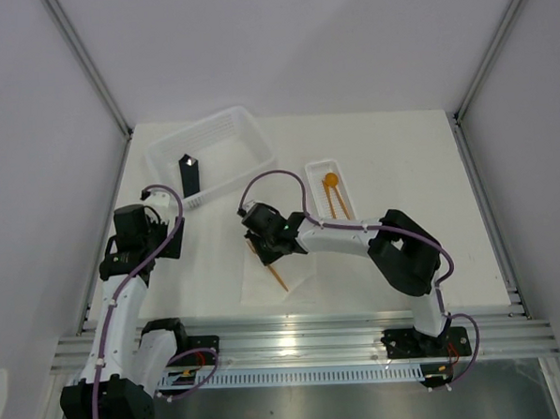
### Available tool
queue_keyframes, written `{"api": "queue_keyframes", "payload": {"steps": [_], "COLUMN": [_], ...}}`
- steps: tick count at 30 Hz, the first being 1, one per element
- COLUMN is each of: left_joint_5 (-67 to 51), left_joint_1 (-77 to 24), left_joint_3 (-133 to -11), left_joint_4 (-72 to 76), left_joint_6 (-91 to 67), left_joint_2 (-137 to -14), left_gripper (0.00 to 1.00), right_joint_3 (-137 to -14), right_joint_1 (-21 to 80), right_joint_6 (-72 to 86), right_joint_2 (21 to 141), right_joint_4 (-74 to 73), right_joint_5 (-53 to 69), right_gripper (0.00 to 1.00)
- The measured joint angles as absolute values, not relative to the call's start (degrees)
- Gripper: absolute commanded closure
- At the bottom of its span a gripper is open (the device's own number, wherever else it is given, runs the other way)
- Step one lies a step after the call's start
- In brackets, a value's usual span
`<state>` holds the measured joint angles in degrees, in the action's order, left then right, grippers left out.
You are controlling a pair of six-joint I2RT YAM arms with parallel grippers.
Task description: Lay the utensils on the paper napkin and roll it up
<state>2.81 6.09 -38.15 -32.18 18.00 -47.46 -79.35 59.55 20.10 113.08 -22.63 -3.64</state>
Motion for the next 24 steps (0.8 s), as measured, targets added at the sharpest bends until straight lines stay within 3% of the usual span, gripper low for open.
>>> {"api": "queue_keyframes", "payload": {"steps": [15,20,24], "left_joint_5": [2.81,2.81,2.81], "left_joint_1": [6.15,6.17,6.20], "left_joint_3": [-37.80,-37.71,-37.54], "left_joint_4": [-32.05,-32.01,-32.03], "left_joint_6": [17.98,17.98,17.98], "left_joint_2": [-47.42,-47.42,-47.42], "left_gripper": [0.01,0.00,0.00], "right_joint_3": [-79.40,-79.40,-79.42], "right_joint_1": [59.57,59.57,59.57], "right_joint_6": [20.80,20.97,20.93], "right_joint_2": [114.26,114.26,114.56], "right_joint_4": [-23.46,-23.68,-23.79], "right_joint_5": [-3.84,-3.84,-3.81], "right_gripper": [1.00,0.82,0.79]}}
